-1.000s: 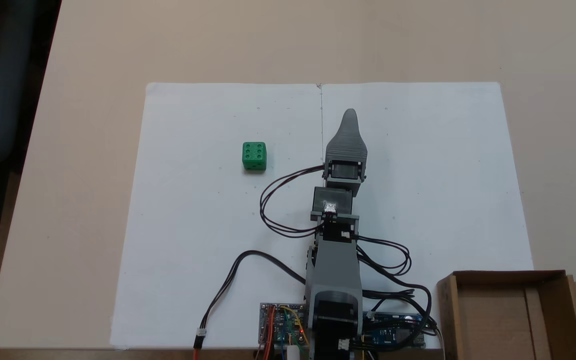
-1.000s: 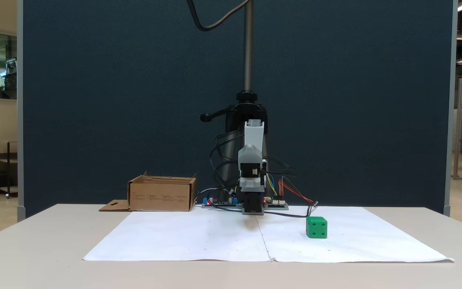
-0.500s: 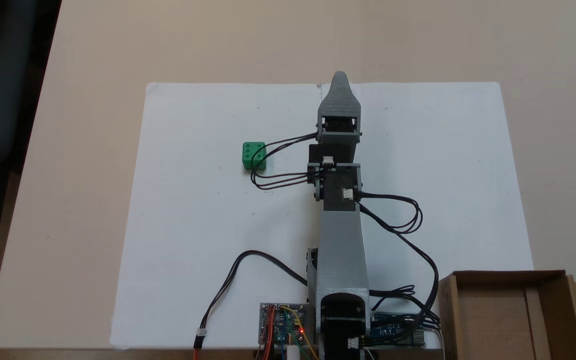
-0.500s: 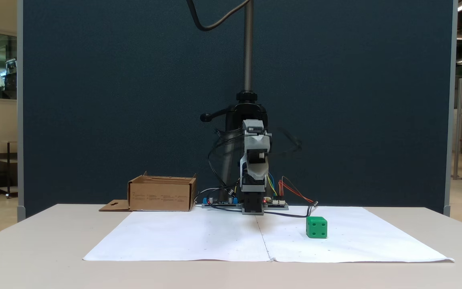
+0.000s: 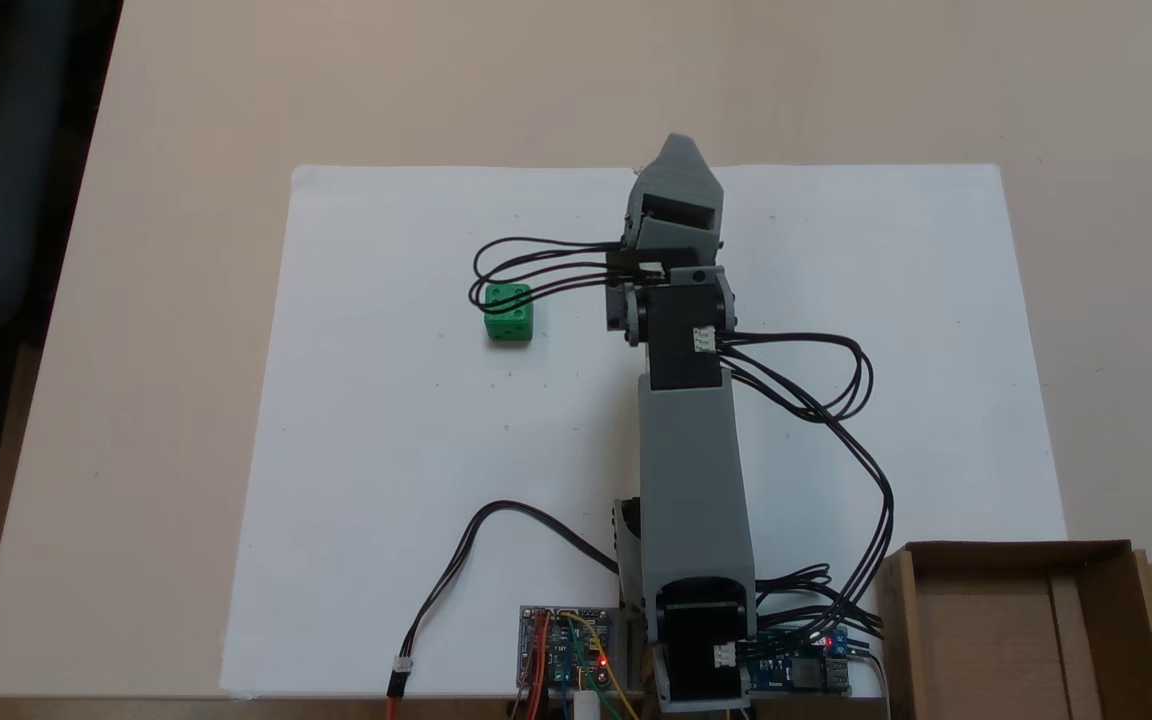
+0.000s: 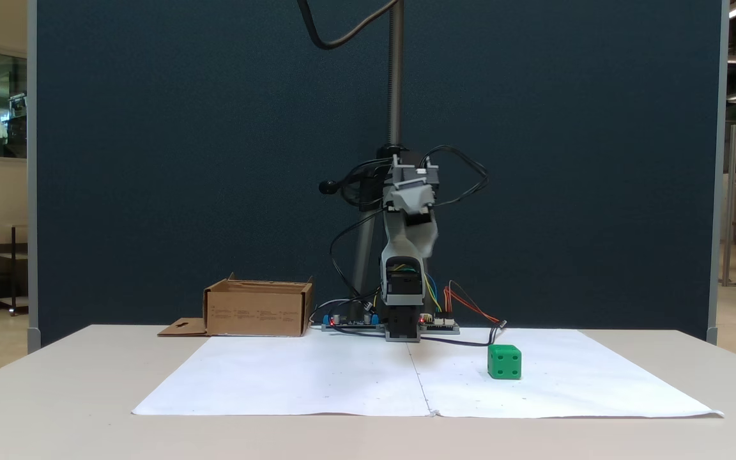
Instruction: Grasp a green dice and put it in the bin.
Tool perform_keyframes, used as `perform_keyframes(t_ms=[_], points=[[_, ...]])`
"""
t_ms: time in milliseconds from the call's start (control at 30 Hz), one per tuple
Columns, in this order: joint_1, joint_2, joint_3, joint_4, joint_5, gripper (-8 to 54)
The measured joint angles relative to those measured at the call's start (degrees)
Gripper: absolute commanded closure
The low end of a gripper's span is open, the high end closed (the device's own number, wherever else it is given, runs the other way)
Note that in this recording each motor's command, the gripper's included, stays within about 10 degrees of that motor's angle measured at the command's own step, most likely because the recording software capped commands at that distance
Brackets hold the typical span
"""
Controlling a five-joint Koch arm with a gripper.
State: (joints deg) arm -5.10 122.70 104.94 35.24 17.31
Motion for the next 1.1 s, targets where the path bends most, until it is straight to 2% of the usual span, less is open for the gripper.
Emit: perform_keyframes(t_ms=[200, 400, 567, 1100], points=[[-9.9, -4.9, -3.5, 17.8, 9.8, 1.7], [-15.3, -6.7, -6.5, 32.6, 14.0, 1.7], [-16.8, -10.7, -10.4, 34.3, 16.3, 1.8], [-23.9, -12.8, -12.2, 32.8, 22.8, 2.0]])
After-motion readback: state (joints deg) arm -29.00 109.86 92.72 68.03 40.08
